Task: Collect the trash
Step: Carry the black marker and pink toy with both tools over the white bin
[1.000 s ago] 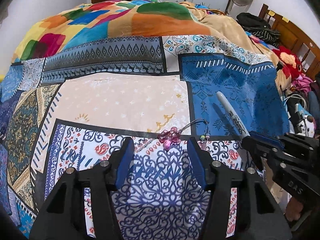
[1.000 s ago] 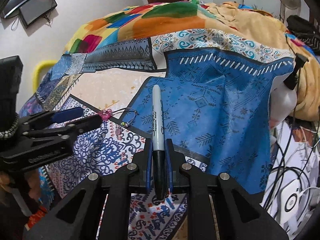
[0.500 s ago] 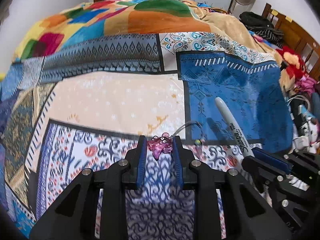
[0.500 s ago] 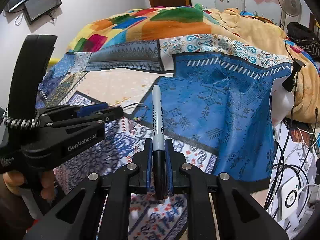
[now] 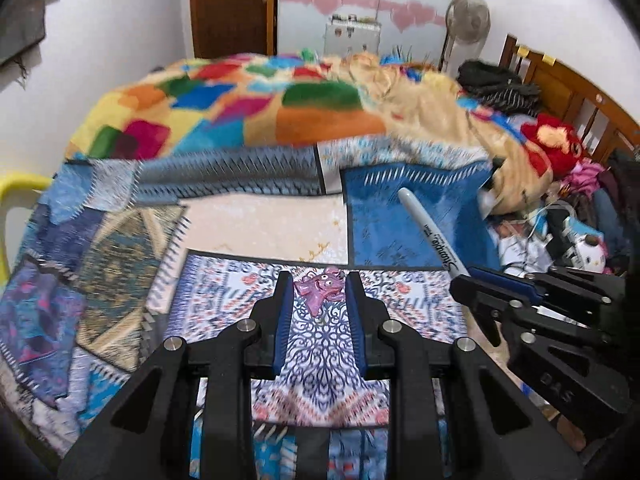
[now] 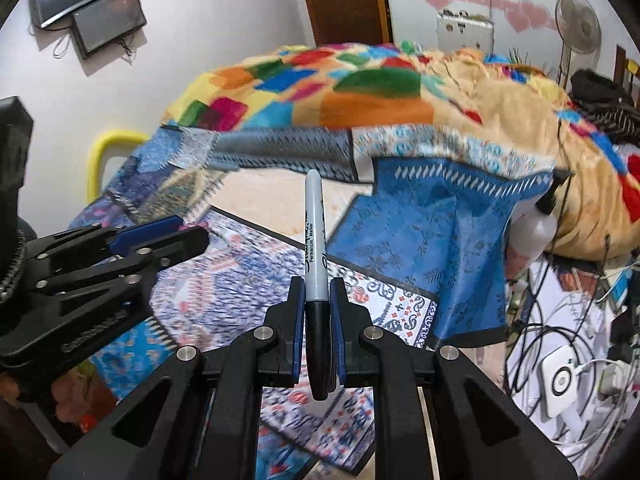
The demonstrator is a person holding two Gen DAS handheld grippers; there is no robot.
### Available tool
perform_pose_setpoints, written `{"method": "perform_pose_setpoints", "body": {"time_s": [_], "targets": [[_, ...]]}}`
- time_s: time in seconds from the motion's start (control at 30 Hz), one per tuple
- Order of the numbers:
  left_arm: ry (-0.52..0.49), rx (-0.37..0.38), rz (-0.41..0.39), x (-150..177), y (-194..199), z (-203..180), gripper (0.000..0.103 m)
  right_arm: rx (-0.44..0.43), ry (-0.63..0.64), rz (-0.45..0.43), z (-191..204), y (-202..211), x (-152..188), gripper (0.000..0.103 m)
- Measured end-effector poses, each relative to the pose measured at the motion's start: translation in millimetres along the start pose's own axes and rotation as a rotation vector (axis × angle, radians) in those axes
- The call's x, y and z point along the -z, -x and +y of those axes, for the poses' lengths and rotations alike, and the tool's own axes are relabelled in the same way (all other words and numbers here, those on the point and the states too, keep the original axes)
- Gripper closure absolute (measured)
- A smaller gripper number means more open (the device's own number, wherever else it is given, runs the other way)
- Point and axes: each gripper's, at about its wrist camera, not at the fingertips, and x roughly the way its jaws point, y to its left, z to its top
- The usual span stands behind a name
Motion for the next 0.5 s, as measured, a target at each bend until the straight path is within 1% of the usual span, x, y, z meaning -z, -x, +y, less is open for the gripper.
{"method": "perform_pose_setpoints", "body": {"time_s": [0.1, 0.23, 0.4, 0.5], "targets": [[0.018, -0.002, -0.042, -1.0, 38.1, 3.5, 0.078, -0.004, 0.025, -0.035, 16.0, 28.3, -3.6, 0.092], [0.039, -0.013, -0.096, 5.9, 94.8, 12.3, 0.078, -0.017, 0.054, -0.078, 40.6, 65.5, -5.5, 0.092], [0.07, -0.065, -0.179, 22.9, 163.1, 25.2, 0.078, -0.049, 0.081, -0.138, 73.3, 108.3, -4.6, 0.092], [0.078, -0.085, -0.21, 34.4, 196.2, 31.9, 0.078, -0.079, 0.096, -0.165, 95.1, 129.8, -0.2, 0.092]]}}
